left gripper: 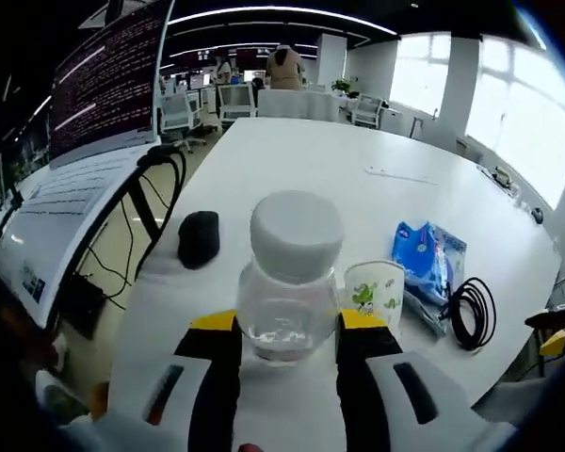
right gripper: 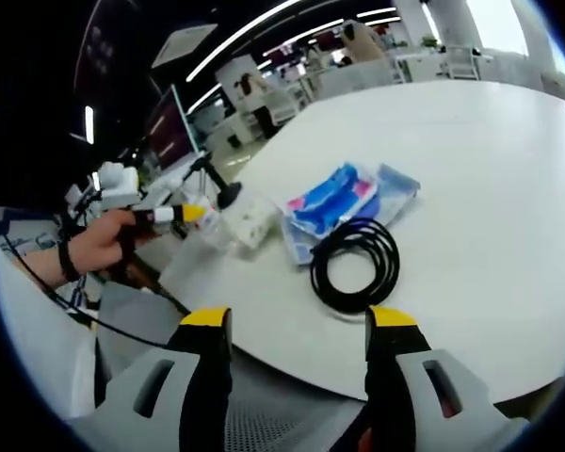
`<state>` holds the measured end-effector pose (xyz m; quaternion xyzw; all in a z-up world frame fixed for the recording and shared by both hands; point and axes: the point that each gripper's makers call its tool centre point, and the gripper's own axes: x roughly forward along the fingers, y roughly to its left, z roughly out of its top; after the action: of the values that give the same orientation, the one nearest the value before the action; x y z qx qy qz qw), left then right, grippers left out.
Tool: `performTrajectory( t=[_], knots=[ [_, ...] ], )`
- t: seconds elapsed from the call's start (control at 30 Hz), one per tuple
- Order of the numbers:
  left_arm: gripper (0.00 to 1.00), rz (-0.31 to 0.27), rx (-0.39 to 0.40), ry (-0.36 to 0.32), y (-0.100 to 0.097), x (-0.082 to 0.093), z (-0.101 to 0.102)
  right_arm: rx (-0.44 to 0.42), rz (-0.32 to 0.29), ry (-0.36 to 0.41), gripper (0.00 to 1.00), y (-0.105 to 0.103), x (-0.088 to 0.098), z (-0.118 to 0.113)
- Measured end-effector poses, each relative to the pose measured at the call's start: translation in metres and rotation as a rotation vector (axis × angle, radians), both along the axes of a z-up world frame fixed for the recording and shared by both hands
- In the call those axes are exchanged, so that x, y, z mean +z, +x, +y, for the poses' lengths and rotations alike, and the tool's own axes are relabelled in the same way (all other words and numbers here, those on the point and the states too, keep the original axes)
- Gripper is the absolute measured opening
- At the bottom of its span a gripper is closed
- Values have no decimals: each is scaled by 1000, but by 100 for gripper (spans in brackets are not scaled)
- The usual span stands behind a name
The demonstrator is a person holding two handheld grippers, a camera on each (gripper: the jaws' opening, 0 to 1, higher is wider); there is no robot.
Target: Arrange the tabletop items into an orderly group along one side of the table until the central work area is clear of visible clutter.
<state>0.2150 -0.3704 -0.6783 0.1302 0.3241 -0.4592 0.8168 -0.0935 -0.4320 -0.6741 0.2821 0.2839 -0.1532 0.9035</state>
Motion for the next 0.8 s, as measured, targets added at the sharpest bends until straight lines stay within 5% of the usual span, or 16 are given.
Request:
performTrajectory(
  t=[0.8],
  knots=[
    [39, 4, 4, -40, 38, 5, -77, -35, 7, 4, 56, -12, 0, -4]
  ],
)
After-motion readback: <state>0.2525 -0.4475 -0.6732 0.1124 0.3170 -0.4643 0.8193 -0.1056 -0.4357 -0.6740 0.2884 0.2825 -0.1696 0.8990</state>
